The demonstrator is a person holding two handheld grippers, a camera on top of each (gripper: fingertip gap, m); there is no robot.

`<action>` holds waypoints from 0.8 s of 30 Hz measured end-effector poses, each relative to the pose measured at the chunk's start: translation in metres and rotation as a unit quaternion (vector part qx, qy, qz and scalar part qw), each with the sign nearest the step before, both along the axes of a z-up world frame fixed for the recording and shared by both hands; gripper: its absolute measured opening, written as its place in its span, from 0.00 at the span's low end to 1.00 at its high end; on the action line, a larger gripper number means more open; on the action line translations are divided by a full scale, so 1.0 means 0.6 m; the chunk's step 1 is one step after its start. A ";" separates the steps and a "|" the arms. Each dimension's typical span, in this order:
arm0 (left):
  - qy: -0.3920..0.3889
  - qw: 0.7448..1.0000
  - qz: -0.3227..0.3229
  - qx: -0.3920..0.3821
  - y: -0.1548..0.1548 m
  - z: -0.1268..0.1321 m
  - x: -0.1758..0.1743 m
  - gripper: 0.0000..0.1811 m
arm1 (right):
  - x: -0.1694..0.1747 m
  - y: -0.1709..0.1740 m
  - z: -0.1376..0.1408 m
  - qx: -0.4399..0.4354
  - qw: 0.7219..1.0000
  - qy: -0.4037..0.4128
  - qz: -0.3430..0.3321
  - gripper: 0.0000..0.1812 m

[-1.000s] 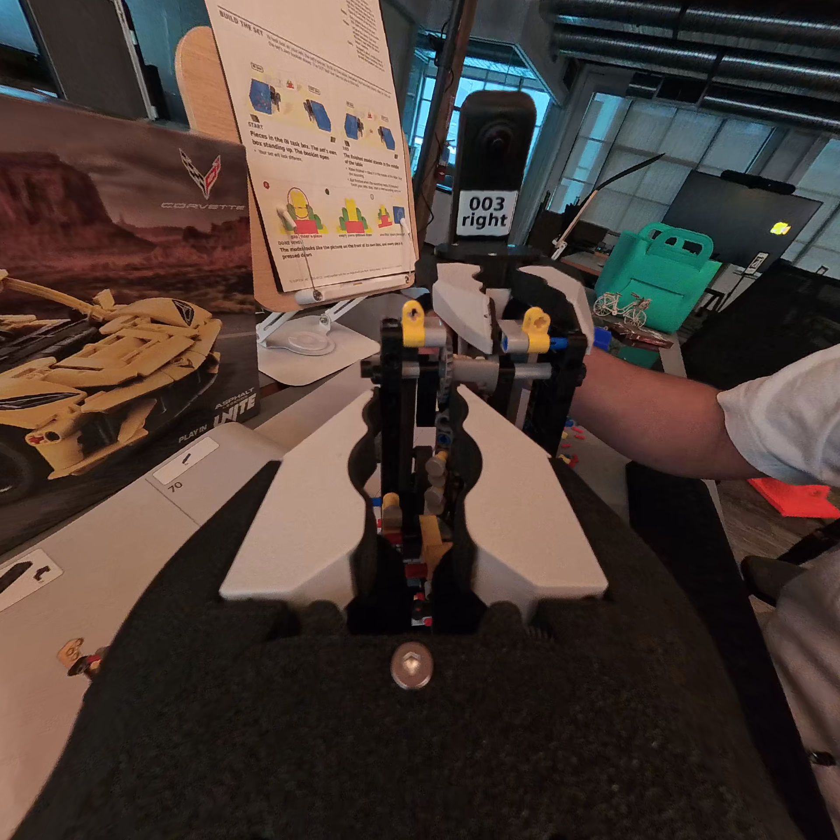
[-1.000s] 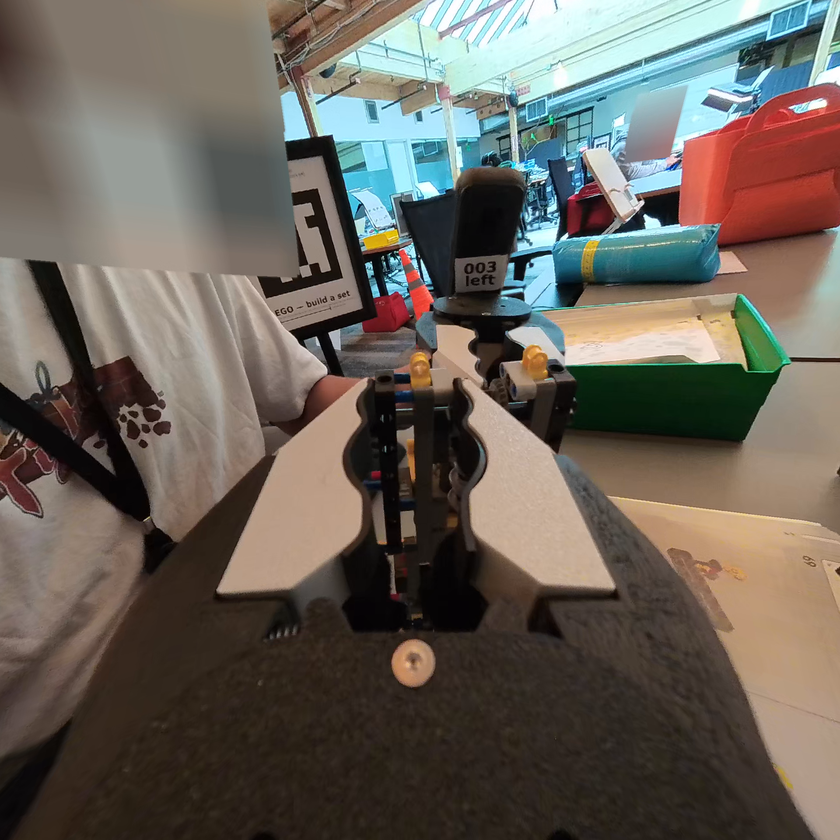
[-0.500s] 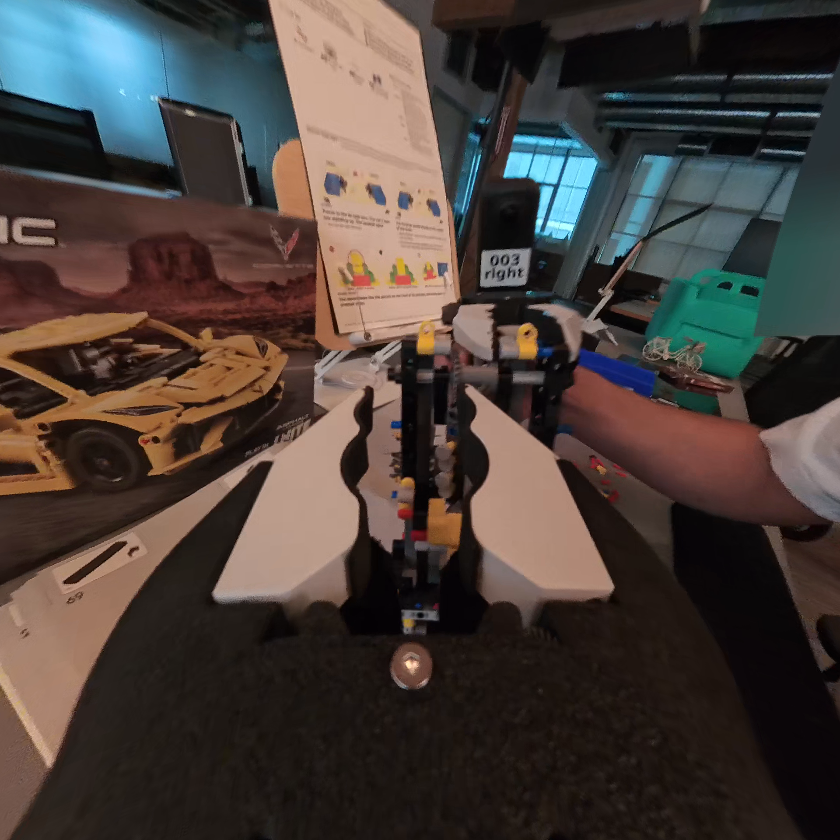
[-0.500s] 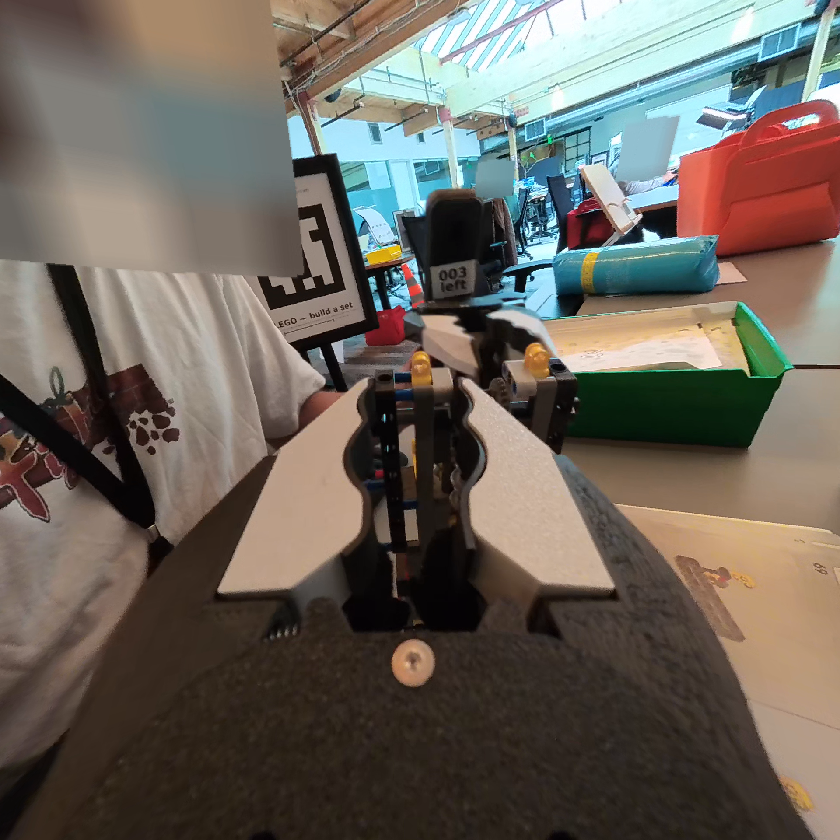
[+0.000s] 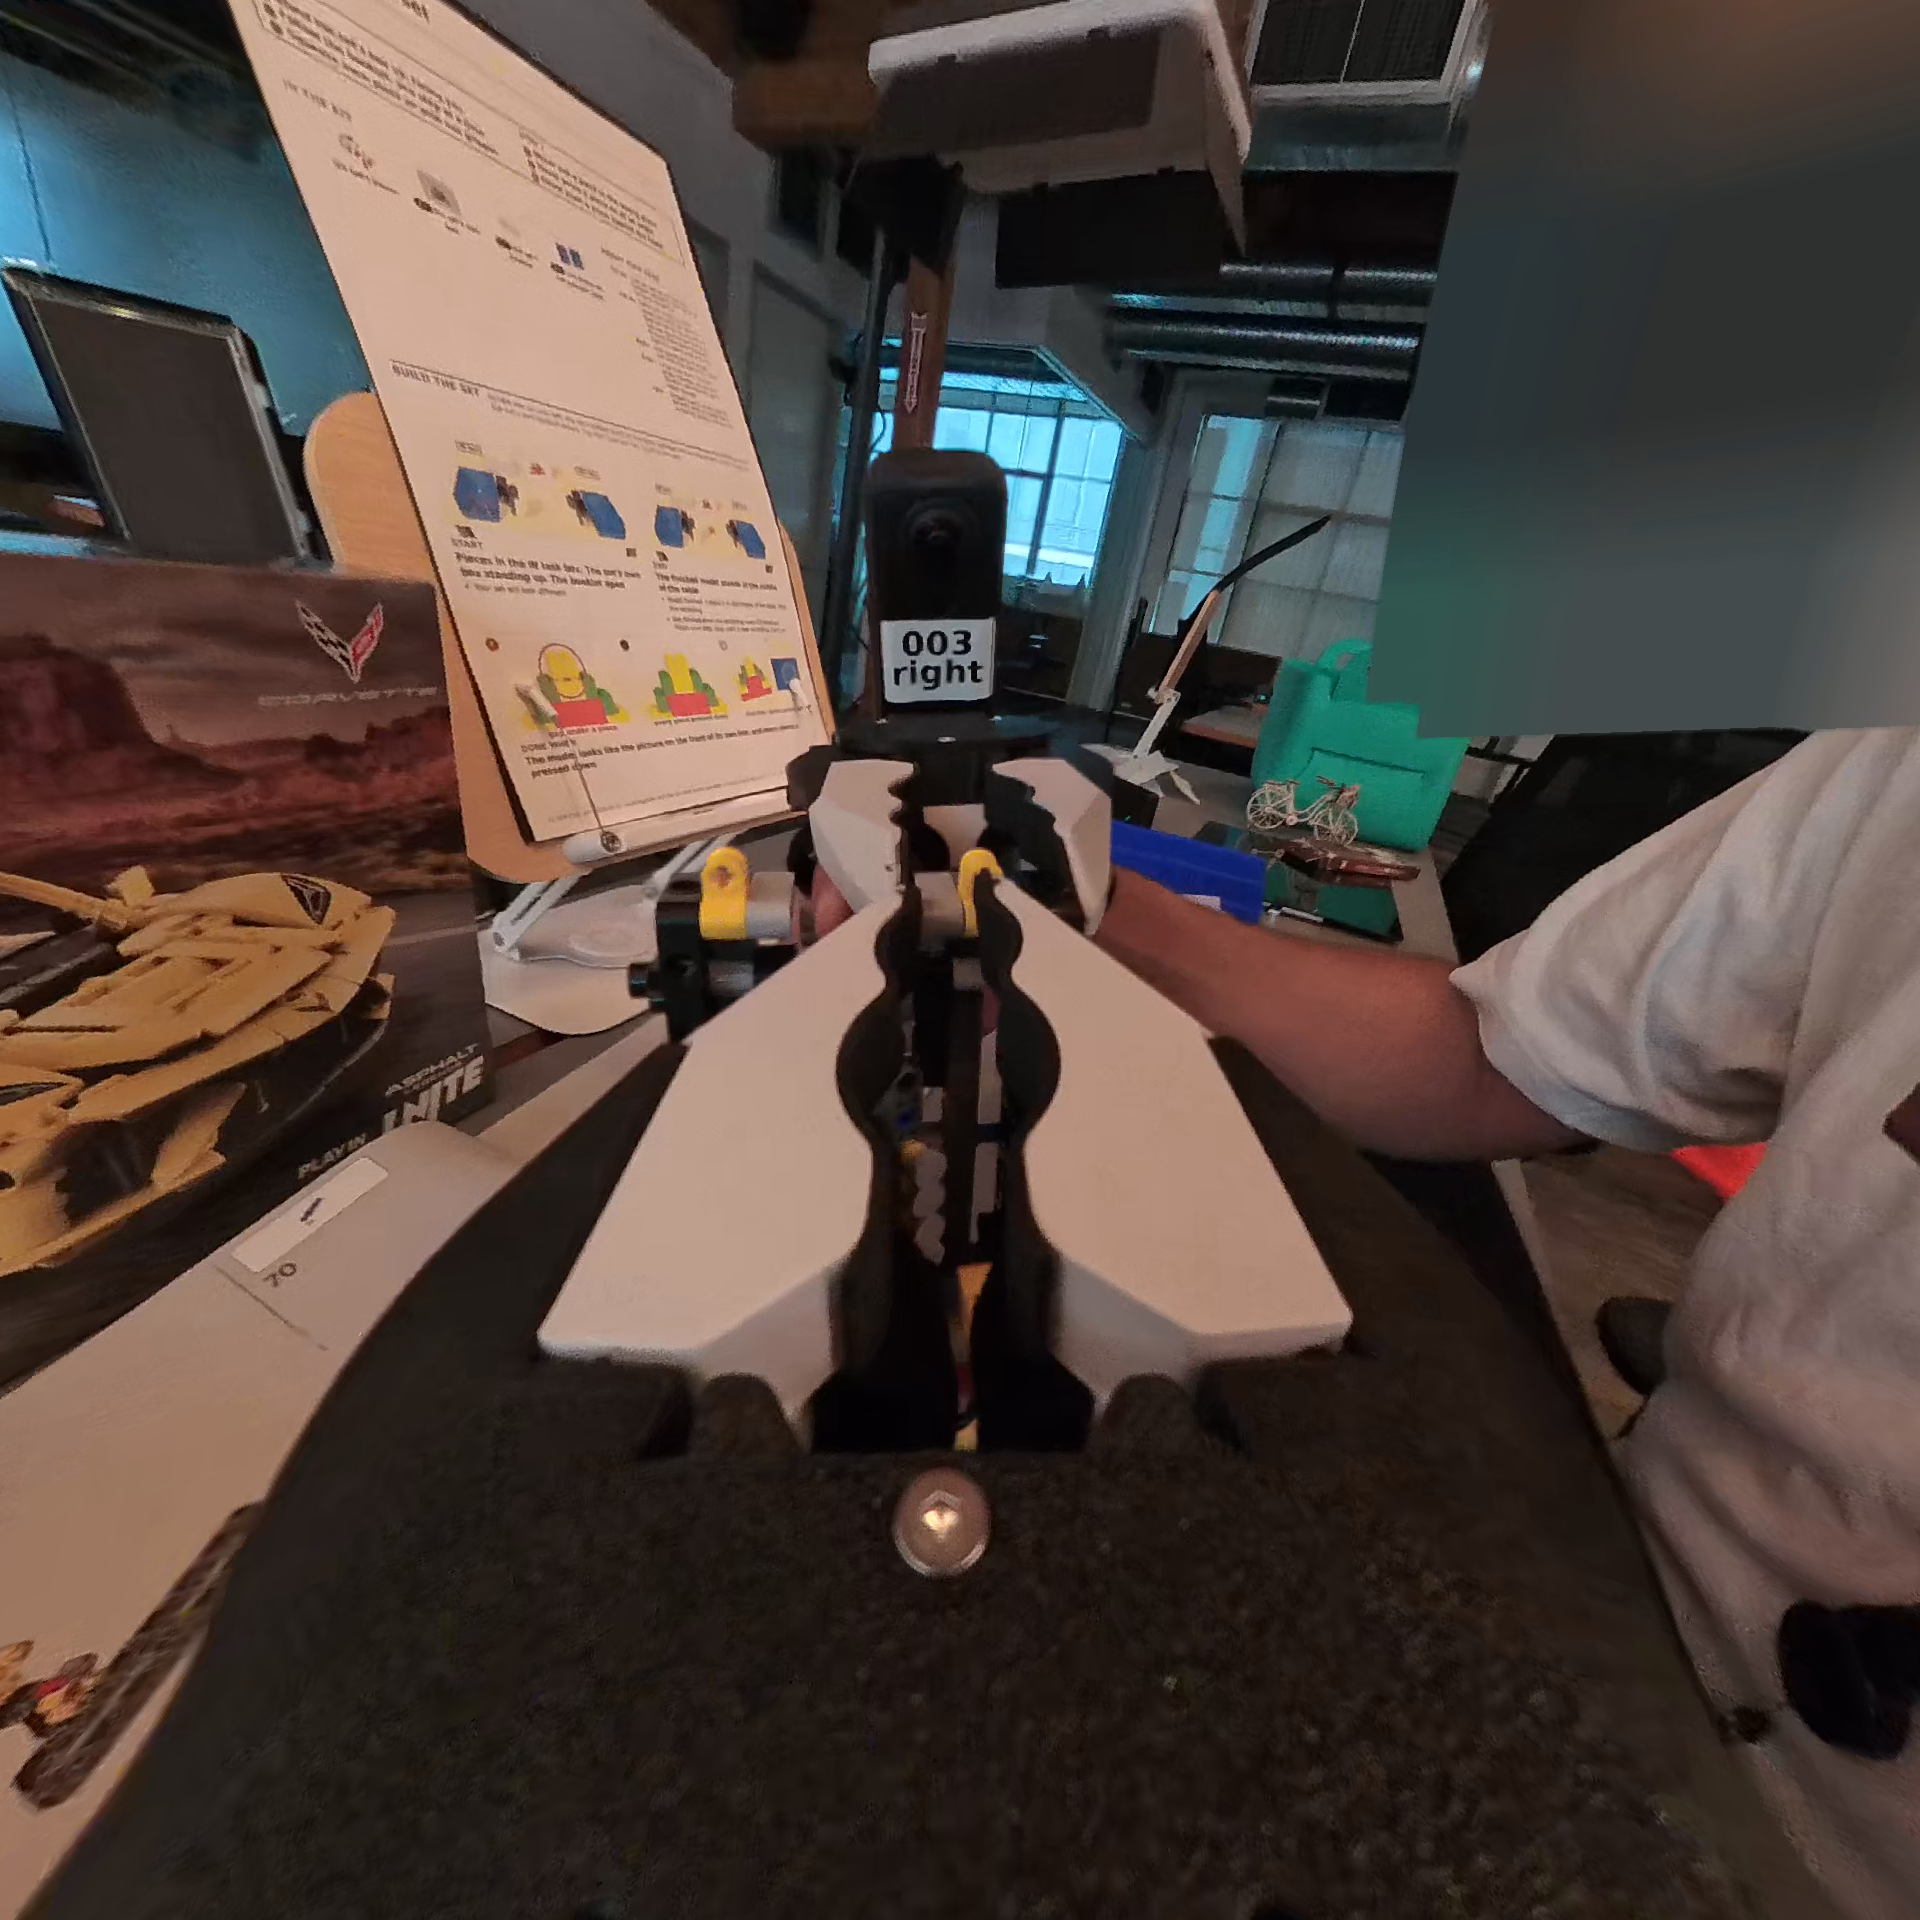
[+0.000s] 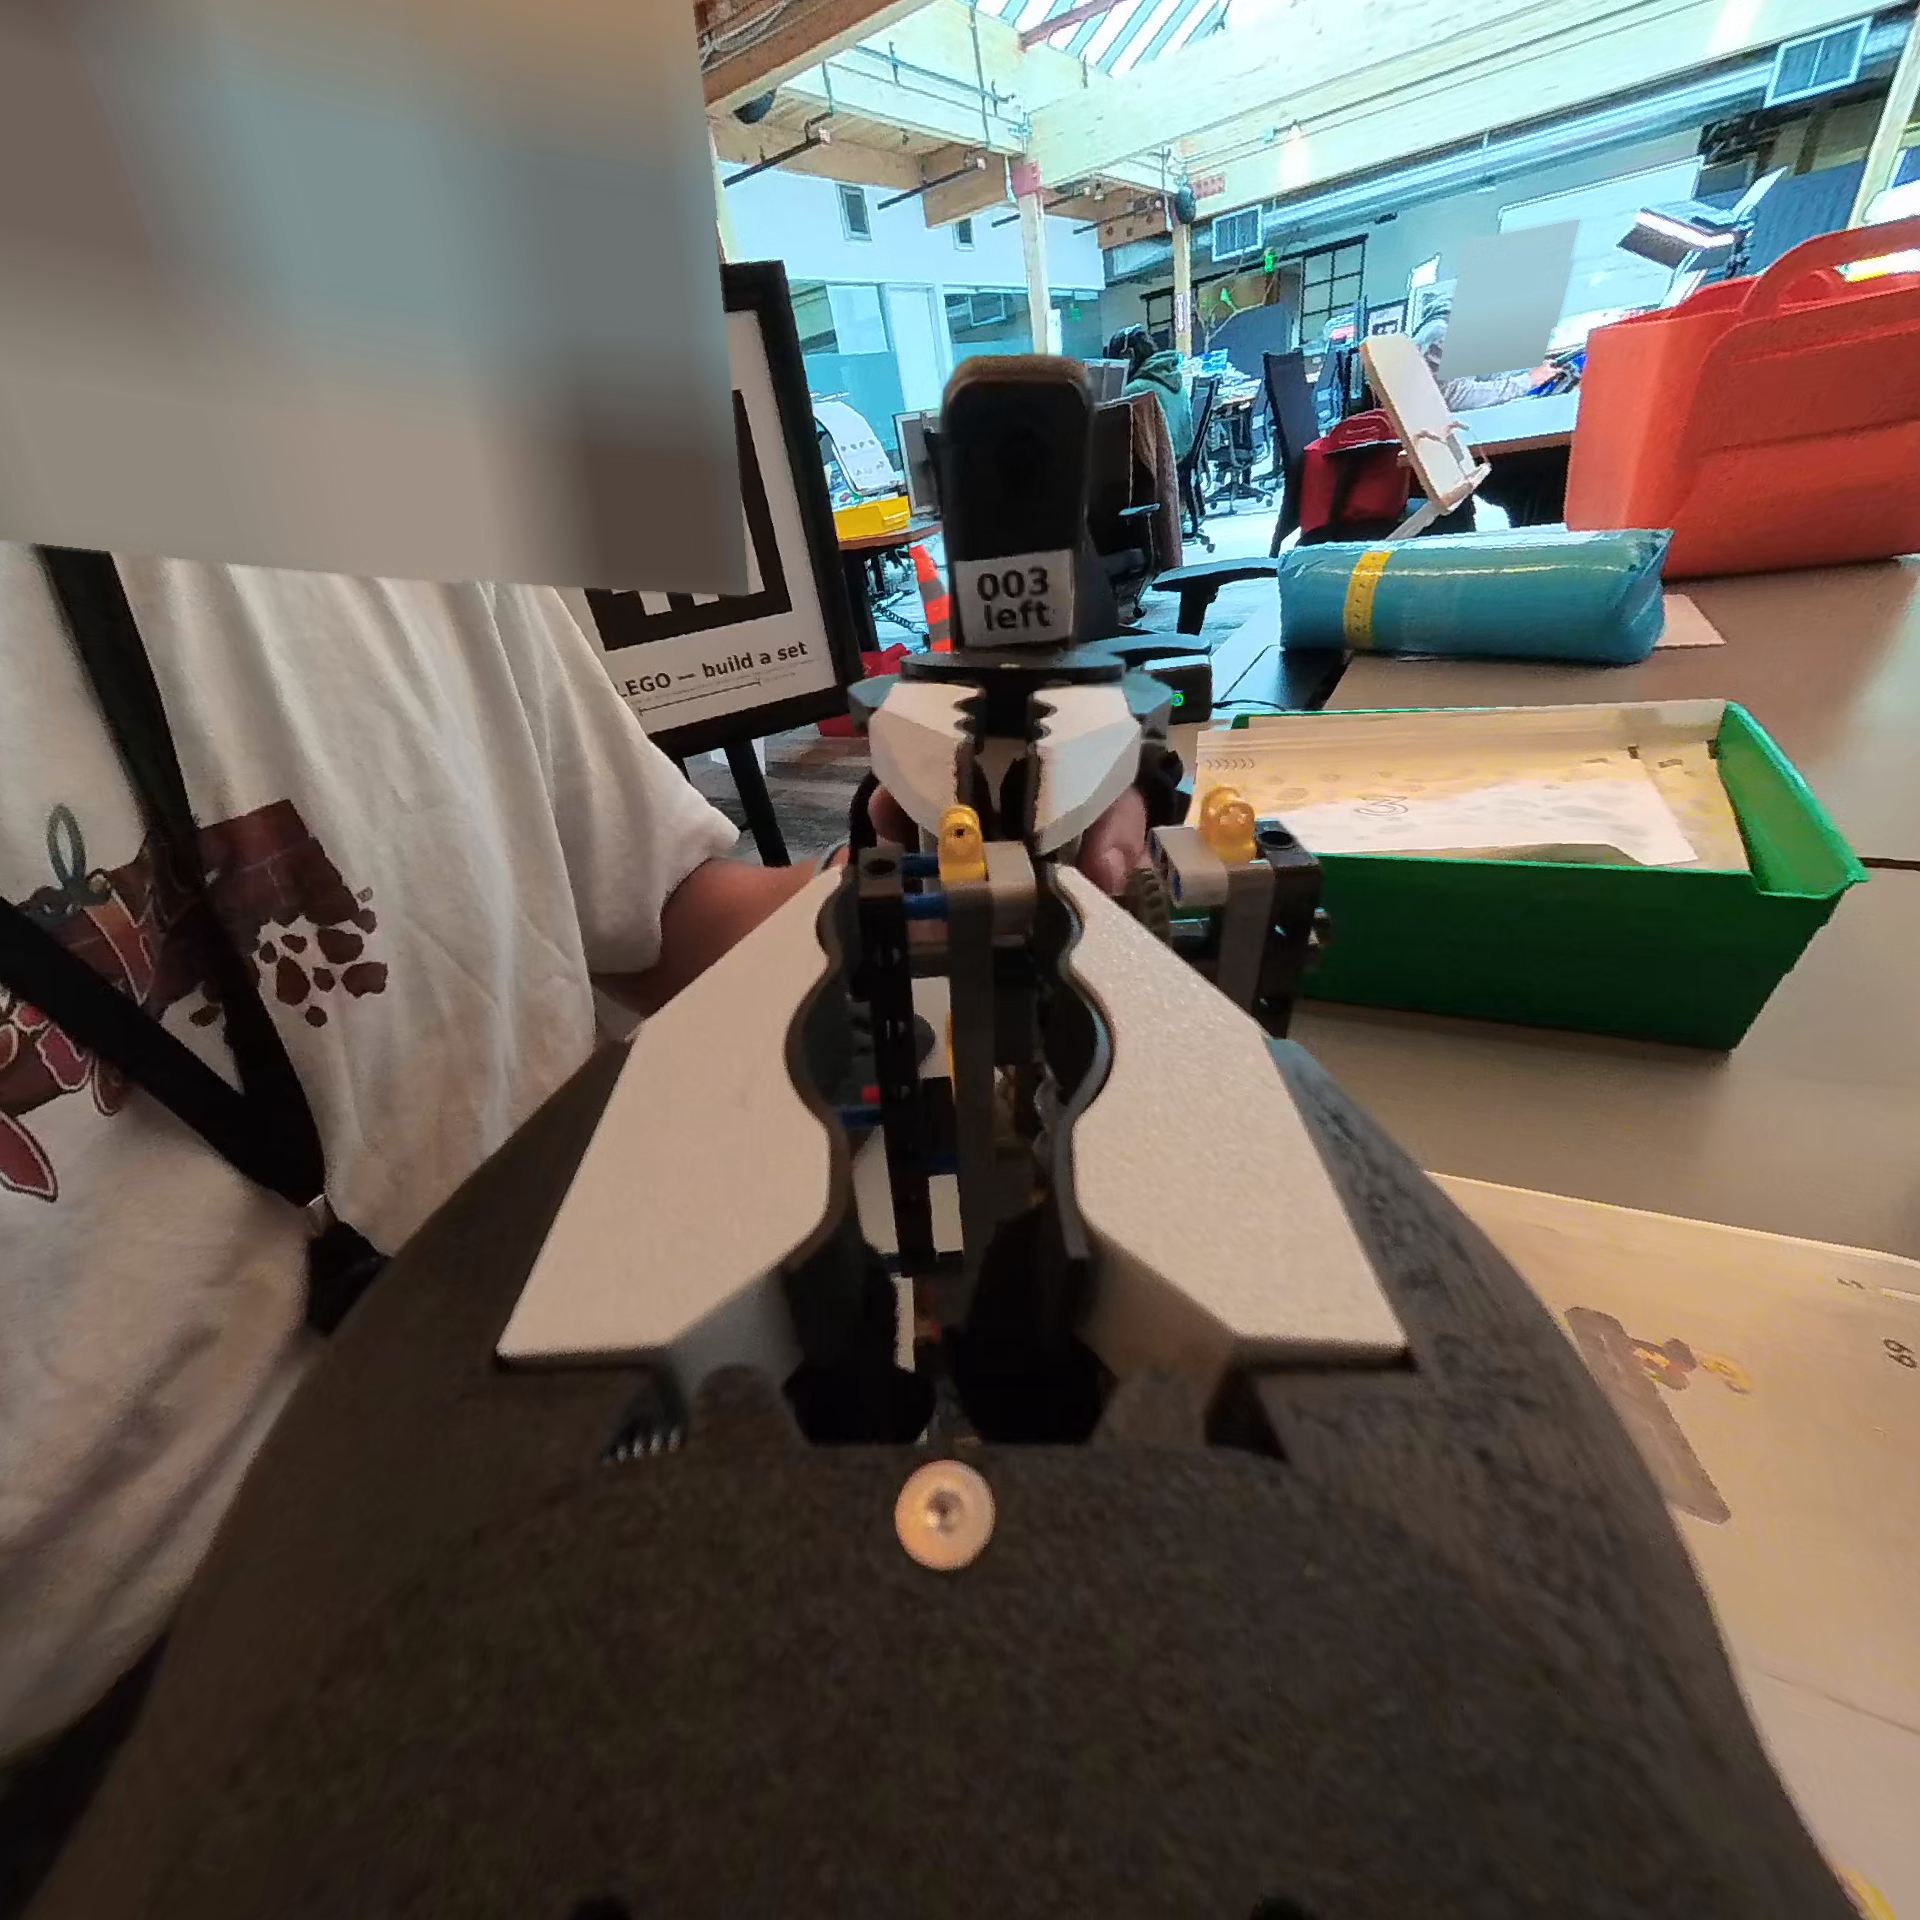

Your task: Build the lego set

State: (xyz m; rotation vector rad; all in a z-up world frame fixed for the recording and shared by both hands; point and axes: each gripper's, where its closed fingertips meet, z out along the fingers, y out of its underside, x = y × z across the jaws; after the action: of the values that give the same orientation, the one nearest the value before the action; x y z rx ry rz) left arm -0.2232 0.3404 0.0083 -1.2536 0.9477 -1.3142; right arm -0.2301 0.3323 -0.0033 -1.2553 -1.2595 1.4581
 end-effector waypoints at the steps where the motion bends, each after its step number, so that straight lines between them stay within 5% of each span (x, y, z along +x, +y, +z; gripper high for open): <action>1: 0.005 1.000 0.002 0.007 -0.002 0.000 0.000 0.06 | 0.000 -0.002 0.000 0.000 1.000 0.000 0.003 0.18; 24: 0.006 0.999 0.005 0.053 -0.020 -0.006 -0.008 0.10 | -0.008 -0.012 0.000 0.001 1.000 0.007 0.023 0.18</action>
State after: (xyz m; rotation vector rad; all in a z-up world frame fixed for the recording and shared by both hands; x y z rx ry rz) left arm -0.2278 0.3285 0.0048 -1.1845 1.0050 -1.2353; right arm -0.2352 0.3249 -0.0030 -1.2186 -1.2882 1.4961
